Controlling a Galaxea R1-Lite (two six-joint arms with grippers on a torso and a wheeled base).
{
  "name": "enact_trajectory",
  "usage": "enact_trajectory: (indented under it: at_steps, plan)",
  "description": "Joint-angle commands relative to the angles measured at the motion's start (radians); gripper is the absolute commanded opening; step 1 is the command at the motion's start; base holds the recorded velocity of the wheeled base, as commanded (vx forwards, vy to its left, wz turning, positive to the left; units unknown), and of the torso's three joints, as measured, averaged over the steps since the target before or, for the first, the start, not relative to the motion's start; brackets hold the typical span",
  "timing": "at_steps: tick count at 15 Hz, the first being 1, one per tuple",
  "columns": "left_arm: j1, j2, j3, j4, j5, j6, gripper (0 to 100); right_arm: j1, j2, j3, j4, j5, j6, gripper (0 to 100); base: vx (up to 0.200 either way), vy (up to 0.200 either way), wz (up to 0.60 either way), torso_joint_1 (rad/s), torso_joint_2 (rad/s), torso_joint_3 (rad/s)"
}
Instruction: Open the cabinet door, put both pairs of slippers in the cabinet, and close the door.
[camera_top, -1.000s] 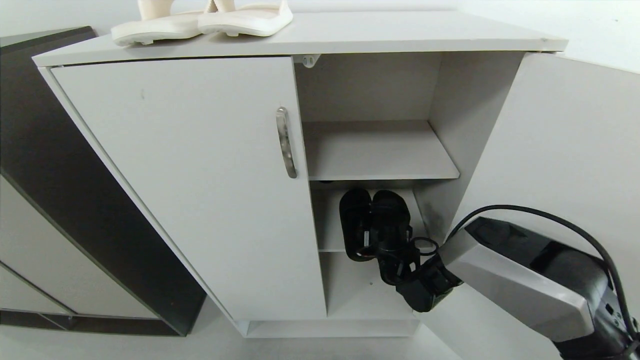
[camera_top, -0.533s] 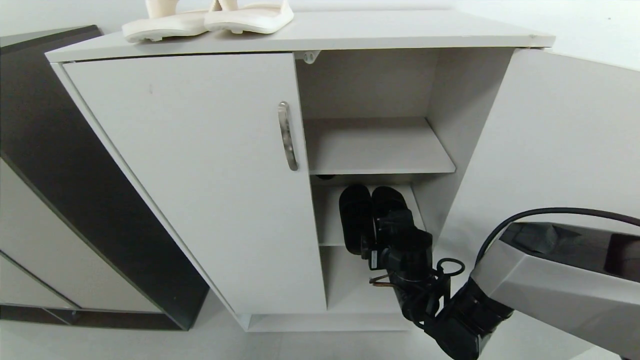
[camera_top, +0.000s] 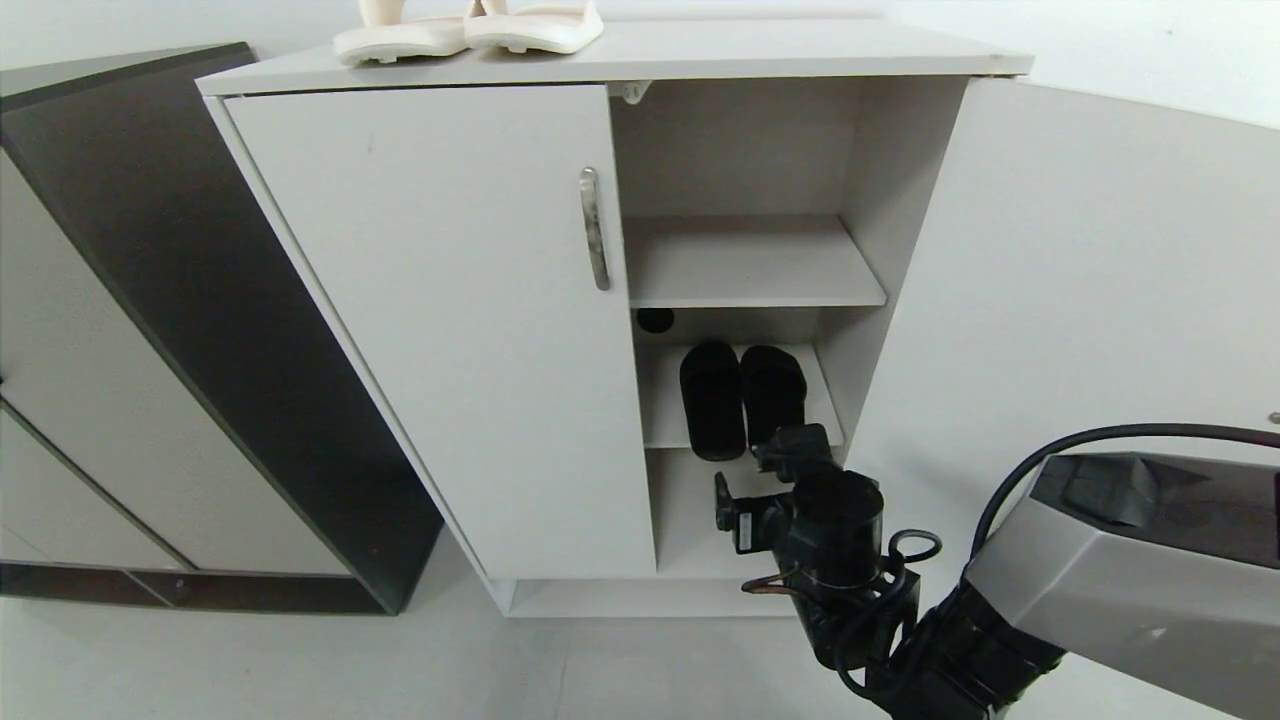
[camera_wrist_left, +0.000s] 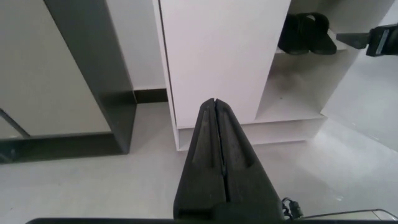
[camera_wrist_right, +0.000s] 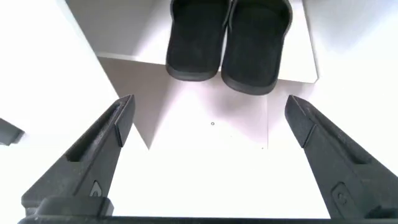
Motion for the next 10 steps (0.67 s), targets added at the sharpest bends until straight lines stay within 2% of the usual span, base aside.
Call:
enact_trajectory:
  at_steps: [1, 5, 10]
  plan:
    - [0.000, 0.002, 0.000, -0.001, 0.000, 0.001, 0, 0.001, -0.002, 0.004, -0.004, 0.000, 0.000, 100, 0.000, 0.000, 0.00, 0.000, 0.00, 0.000]
    - [0.000, 0.002, 0.000, 0.001, -0.001, 0.002, 0, 0.001, 0.003, 0.004, -0.005, 0.000, -0.001, 100, 0.000, 0.000, 0.00, 0.000, 0.00, 0.000]
    - [0.000, 0.002, 0.000, 0.001, -0.001, 0.002, 0, -0.004, 0.004, -0.009, -0.001, 0.001, -0.007, 100, 0.000, 0.000, 0.00, 0.003, 0.00, 0.159]
